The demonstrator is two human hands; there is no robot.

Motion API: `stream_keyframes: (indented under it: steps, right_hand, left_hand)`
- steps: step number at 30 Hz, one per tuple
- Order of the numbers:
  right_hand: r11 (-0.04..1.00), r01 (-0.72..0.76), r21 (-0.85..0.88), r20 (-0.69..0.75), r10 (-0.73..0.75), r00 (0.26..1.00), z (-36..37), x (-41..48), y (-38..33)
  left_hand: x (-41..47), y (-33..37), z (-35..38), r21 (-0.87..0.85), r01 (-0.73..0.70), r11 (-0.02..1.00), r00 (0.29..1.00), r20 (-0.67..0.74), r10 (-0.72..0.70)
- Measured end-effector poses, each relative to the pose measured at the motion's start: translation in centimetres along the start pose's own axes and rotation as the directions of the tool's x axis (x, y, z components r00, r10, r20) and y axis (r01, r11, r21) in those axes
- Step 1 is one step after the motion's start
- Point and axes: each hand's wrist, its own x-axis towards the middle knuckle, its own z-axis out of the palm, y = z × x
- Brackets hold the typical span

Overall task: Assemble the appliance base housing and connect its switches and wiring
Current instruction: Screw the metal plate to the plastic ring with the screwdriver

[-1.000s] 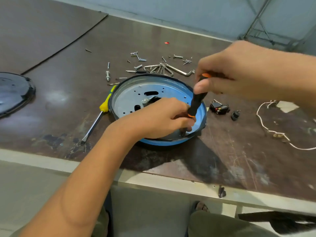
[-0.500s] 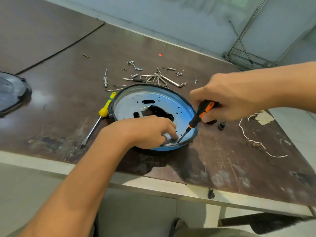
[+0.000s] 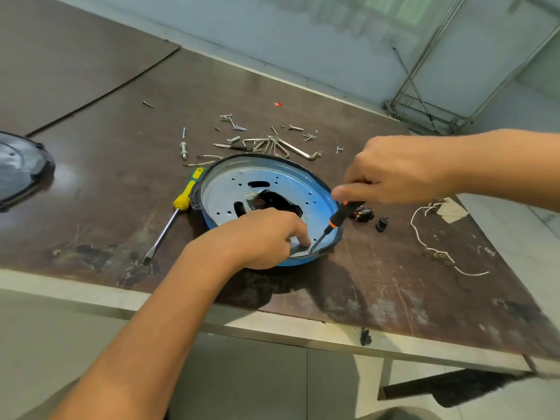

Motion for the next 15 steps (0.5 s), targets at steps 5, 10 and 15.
stream_keyframes:
  steps: [5, 10, 15]
  right_hand:
    - [0.984, -0.103, 0.145, 0.073, 0.093, 0.993, 0.9, -0.4, 0.5]
    - [0.988, 0.061, 0.143, -0.034, -0.057, 0.998, 0.3, 0.0, 0.0]
    - [0.994, -0.070, -0.082, -0.194, 0.053, 0.980, 1.6, 0.1, -0.4]
  left_hand:
    - [0.3, -0.1, 0.0, -0.018, 0.018, 1.000, 1.000, 0.002, -0.018]
    - [0.3, 0.0, 0.1, 0.008, 0.028, 1.000, 1.000, 0.000, -0.028]
    - [0.2, 0.2, 0.3, 0.012, 0.038, 0.999, 0.999, -0.008, -0.038]
